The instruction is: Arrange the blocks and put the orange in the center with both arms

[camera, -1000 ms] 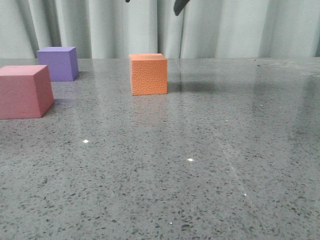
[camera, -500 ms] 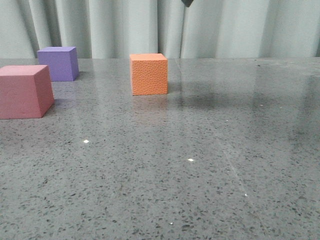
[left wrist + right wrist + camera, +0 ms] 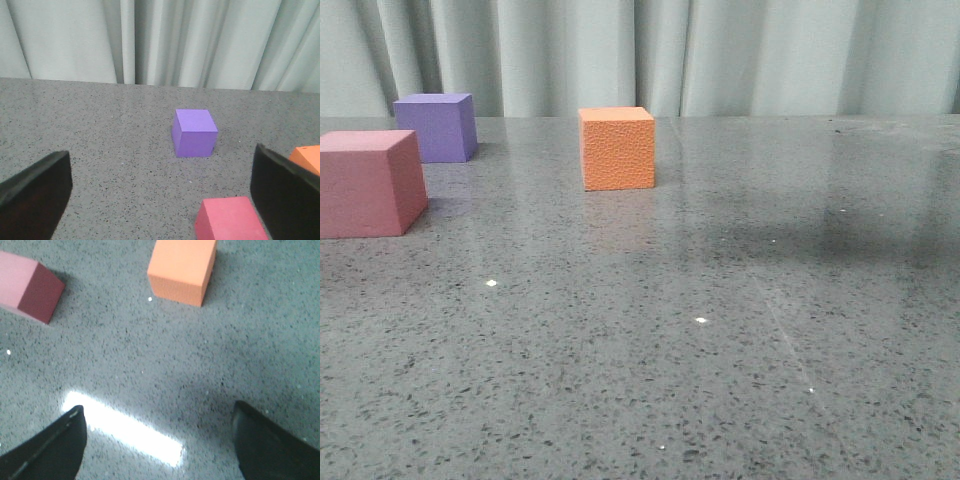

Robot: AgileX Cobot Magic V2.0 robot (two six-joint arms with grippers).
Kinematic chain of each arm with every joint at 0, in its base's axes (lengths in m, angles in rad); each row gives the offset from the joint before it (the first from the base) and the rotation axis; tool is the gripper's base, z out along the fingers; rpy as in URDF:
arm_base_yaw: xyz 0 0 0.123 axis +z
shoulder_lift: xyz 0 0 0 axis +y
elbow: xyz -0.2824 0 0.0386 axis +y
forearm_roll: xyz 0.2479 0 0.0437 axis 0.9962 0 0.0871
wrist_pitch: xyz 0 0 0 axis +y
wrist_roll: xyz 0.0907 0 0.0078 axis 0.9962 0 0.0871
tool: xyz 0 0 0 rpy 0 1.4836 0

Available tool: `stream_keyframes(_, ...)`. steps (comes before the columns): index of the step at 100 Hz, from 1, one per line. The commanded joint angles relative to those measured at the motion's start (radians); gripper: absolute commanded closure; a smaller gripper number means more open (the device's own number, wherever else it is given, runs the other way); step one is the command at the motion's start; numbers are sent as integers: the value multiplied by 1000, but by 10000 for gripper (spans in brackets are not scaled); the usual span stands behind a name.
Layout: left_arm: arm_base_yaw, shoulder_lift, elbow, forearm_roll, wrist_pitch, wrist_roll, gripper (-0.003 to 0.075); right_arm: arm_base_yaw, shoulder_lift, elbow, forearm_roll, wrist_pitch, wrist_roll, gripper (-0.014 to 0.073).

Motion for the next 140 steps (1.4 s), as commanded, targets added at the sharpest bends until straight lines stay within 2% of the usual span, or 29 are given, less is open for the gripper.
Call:
stream_keyframes(1, 1, 25, -54, -17, -67, 0, 27, -1, -87, 34, -8, -76, -13, 1)
stream_keyframes(21, 1, 120, -159, -17, -3, 61, 27, -1, -184, 151, -8, -121, -13, 1)
stream_keyframes(37, 1, 242, -279, -48, 97, 137, 27, -1, -221, 189, -6, -152, -13, 1)
stream_keyframes(63, 1, 463, -489, -299, 308, 493, 27, -1, -222, 189, 20, -168, -12, 1)
stream_keyframes(76, 1, 585, -611, -445, 472, 766, 27, -1, -222, 189, 20, -172, -12, 1)
stream_keyframes(88, 1, 684, -723, -530, 574, 881, 27, -1, -222, 189, 20, -173, -12, 1)
stream_keyframes(117, -98, 862, -920, -511, 637, 1045, 27, -1, -222, 189, 22, -179, -12, 1)
stream_keyframes(140, -249, 953, -976, -418, 611, 1063, 27, -1, -222, 189, 26, -178, -12, 1)
